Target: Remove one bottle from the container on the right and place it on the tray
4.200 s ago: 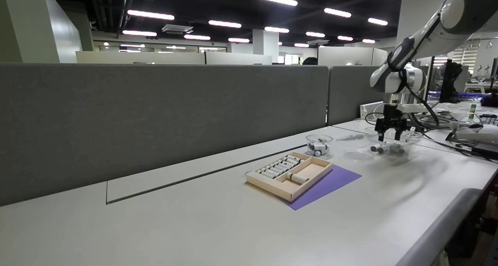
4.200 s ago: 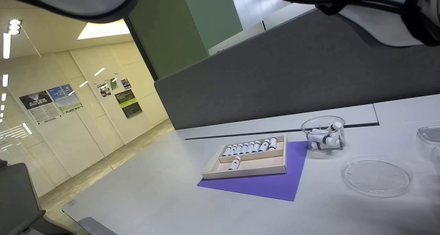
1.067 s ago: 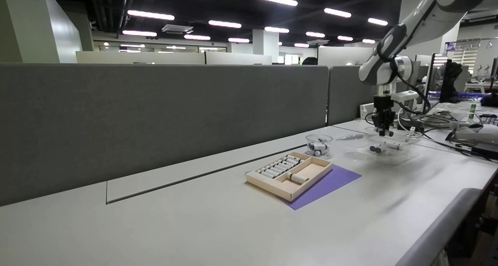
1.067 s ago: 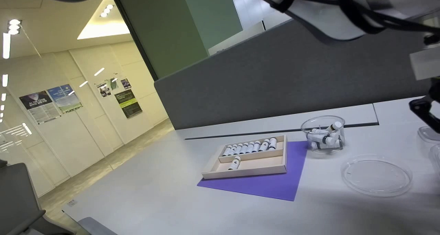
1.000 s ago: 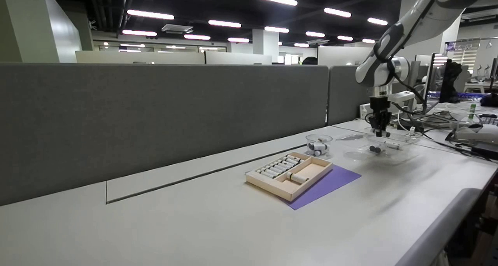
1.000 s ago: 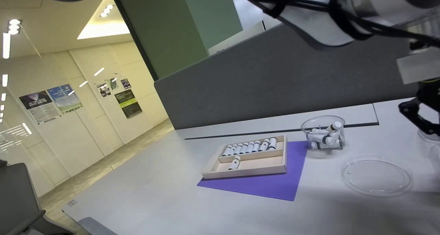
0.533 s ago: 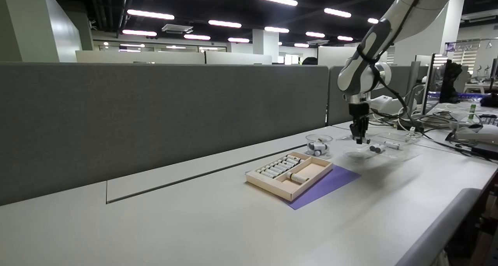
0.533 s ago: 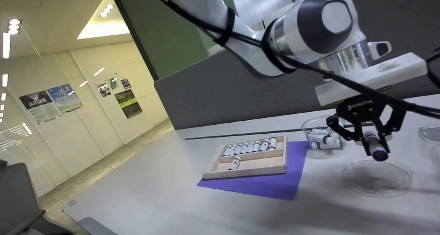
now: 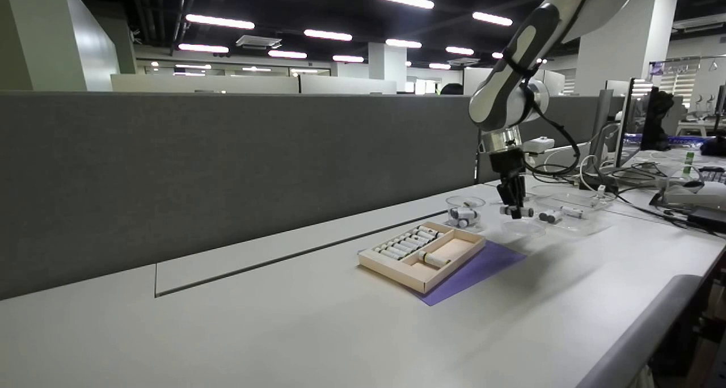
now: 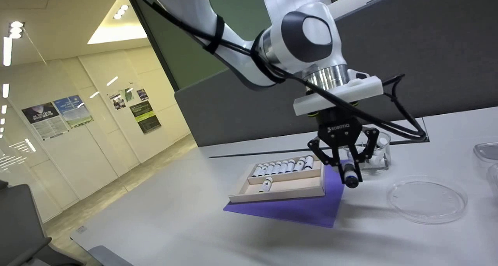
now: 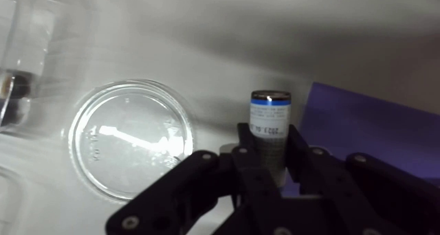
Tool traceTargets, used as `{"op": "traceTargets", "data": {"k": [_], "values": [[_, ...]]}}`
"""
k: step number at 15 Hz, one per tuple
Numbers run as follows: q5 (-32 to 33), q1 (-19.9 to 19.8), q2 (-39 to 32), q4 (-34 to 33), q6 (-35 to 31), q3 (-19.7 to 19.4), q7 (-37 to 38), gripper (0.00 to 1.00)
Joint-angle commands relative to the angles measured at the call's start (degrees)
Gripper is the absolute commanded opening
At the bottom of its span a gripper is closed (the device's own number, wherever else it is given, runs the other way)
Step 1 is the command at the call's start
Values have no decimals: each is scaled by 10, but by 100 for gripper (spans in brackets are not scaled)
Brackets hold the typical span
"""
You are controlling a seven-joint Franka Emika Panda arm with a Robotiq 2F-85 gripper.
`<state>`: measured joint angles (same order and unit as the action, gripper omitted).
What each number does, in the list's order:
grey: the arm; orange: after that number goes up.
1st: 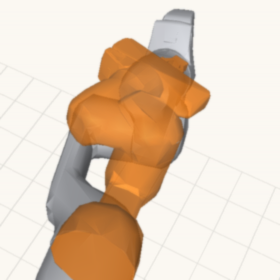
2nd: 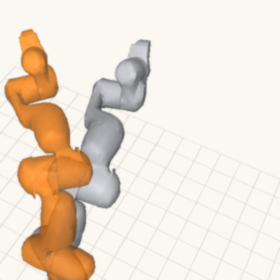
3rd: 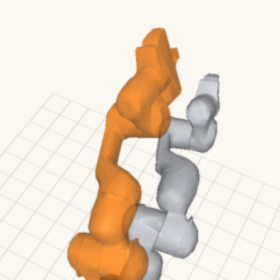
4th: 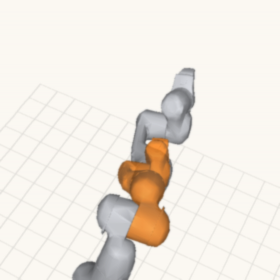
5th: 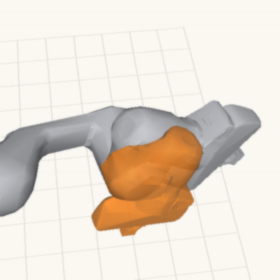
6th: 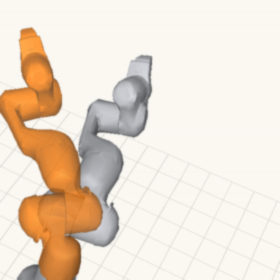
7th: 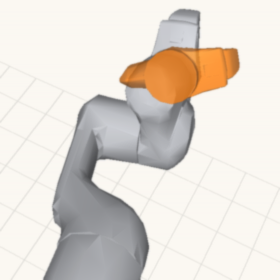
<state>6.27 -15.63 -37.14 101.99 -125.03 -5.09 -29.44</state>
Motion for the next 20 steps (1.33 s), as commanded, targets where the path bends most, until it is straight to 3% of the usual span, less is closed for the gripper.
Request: {"op": "traceTargets", "data": {"k": [1, 4, 5, 18, 19, 20], "values": [[-25, -9, 2, 3, 16, 29, -11, 5], [-26, 8, -8, 1, 21, 31, 19, 5], [-24, 0, -9, -1, 15, 33, -3, 20], [-25, 5, -16, -1, 15, 34, 2, 20], [-25, 5, -16, -1, 15, 34, 2, 5], [-26, 8, -16, -1, 14, 35, 5, 5]]}}
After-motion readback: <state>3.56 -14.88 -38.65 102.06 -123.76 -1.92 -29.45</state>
